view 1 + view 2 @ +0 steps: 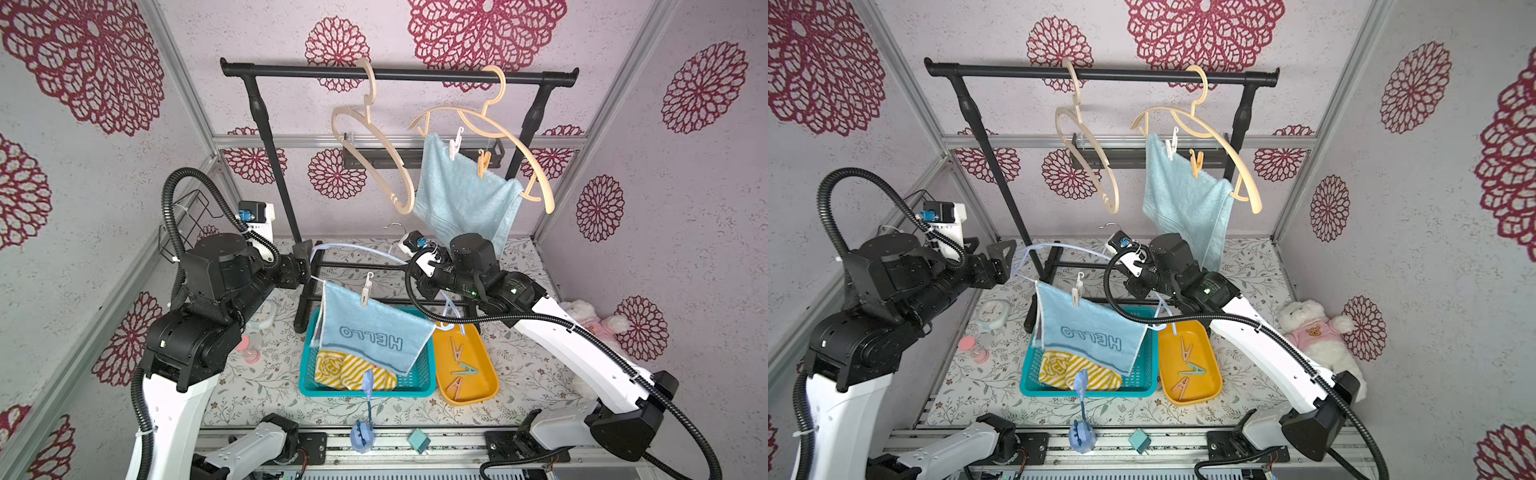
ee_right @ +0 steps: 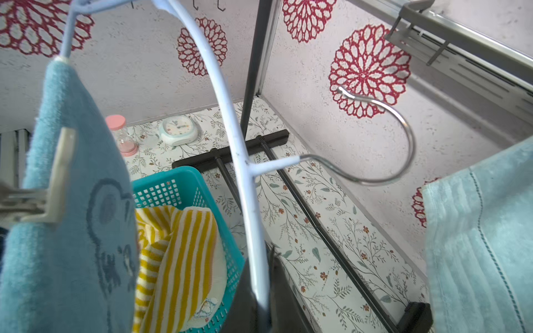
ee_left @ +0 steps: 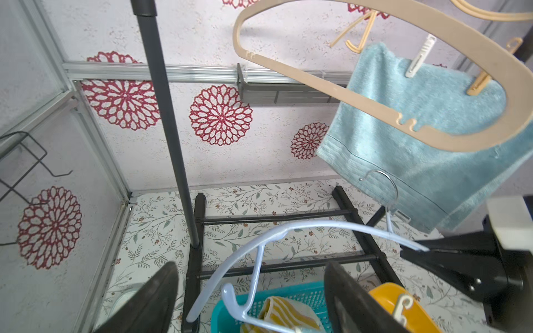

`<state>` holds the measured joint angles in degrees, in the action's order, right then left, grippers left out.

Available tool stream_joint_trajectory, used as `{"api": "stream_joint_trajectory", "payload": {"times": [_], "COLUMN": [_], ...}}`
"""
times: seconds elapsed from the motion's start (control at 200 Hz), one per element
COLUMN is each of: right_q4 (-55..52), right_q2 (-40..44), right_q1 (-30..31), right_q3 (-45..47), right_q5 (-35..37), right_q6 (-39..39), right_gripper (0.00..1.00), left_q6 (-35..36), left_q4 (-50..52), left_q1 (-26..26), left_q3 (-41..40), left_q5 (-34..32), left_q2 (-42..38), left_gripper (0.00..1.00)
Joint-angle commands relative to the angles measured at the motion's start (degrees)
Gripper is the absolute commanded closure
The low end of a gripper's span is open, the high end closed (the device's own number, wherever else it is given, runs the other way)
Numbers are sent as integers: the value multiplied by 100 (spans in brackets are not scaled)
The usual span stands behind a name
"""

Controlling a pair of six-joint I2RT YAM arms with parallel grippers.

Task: Remove the clothespins securing towels to the hanger
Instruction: Remove the clothespin from the hanger.

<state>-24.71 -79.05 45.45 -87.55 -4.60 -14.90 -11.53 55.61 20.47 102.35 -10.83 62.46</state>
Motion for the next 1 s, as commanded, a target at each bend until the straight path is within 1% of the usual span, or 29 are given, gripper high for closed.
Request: {"api": "stream_joint_trajectory", "payload": {"times": [0.0, 0.115, 0.16, 0.215, 0.3, 0.38, 0.41, 0.46, 0.57, 0.681, 0.776, 0.861, 0.996], "right_q4": [465, 492, 500, 517, 546, 598, 640, 693, 527, 135, -135, -309, -368], "right_q2": [227, 272, 284, 301, 328, 380, 420, 467, 443, 317, 203, 107, 48], "right_q1": [69, 87, 86, 95, 95, 95, 95, 95, 95, 95, 95, 95, 95], "right_q3": [-81, -7, 8, 40, 61, 105, 143, 185, 91, -169, -365, -493, -542], "right_q5": [202, 286, 304, 311, 385, 383, 348, 242, -71, -515, -844, -1032, -1241], "right_q6": [163, 77, 51, 18, -37, -101, -117, -137, -86, -57, -31, -15, 38], "right_gripper": [100, 100, 100, 100, 100, 100, 100, 100, 100, 100, 100, 100, 100], "left_q6": [215, 346, 312, 309, 252, 172, 140, 159, 382, 552, 673, 765, 908], "left_q4": [-29, -86, -71, 117, 497, 635, 636, 639, 664, 267, -59, -219, -221], "left_q1": [15, 18, 16, 15, 16, 29, 36, 57, 64, 65, 66, 68, 63], "left_q3": [38, -206, -347, -437, -510, -701, -791, -940, -1210, -1578, -1798, -1852, -1761], "left_q5": [523, 2351, 2860, 3305, 3856, 4421, 4581, 4779, 4925, 5184, 5350, 5457, 5634], "left_q2": [136, 14, -66, -93, -76, -67, -67, -53, -64, -198, -310, -331, -226], "left_gripper": [26, 31, 37, 43, 49, 49, 45, 37, 32, 29, 29, 27, 27]}}
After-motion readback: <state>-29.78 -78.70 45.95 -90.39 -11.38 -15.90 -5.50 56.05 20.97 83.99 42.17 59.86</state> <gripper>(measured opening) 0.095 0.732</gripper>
